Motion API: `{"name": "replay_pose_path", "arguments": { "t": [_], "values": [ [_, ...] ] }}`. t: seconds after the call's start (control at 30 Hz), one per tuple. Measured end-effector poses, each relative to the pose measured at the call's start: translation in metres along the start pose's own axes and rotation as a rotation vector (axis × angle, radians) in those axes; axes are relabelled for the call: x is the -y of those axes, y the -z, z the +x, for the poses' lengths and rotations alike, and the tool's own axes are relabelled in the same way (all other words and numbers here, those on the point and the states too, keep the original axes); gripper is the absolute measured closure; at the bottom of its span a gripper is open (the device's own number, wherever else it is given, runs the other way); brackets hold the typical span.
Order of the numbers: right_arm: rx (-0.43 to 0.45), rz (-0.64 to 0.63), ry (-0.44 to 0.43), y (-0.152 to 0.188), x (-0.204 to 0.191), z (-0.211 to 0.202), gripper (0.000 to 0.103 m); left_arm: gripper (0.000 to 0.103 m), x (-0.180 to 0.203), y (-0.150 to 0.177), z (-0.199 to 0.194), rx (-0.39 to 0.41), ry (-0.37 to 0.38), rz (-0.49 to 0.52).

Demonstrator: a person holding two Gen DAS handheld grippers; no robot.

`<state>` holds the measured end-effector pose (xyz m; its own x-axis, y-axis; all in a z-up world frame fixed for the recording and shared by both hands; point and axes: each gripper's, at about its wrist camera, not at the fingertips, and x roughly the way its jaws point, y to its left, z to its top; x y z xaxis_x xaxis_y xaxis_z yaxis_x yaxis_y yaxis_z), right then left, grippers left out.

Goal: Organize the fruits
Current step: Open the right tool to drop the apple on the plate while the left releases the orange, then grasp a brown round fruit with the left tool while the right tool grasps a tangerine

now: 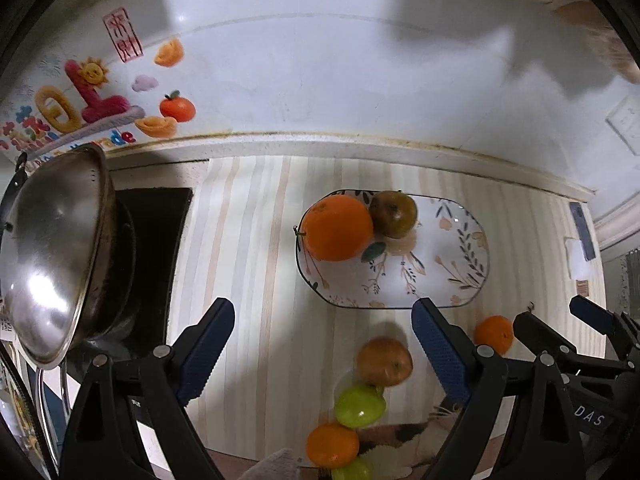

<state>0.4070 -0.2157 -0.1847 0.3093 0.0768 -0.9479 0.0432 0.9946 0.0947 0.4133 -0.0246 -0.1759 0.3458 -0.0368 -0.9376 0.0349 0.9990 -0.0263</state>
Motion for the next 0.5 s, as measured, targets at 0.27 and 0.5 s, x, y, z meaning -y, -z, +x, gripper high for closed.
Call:
{"name": "replay_pose_path", "arguments": {
  "t": [0.27, 0.5],
  "values": [
    [-0.076, 0.093, -0.085, 0.048, 0.018, 0.021, 0.006, 0.012, 0.012, 0.032, 0.033, -0.101, -0.011, 0.045],
    [-0.218, 0.241, -0.155, 0.075, 0.054, 0.104, 0.029, 0.012, 0.031, 0.039, 0.127, -0.391, 0.080, 0.006]
  ]
}}
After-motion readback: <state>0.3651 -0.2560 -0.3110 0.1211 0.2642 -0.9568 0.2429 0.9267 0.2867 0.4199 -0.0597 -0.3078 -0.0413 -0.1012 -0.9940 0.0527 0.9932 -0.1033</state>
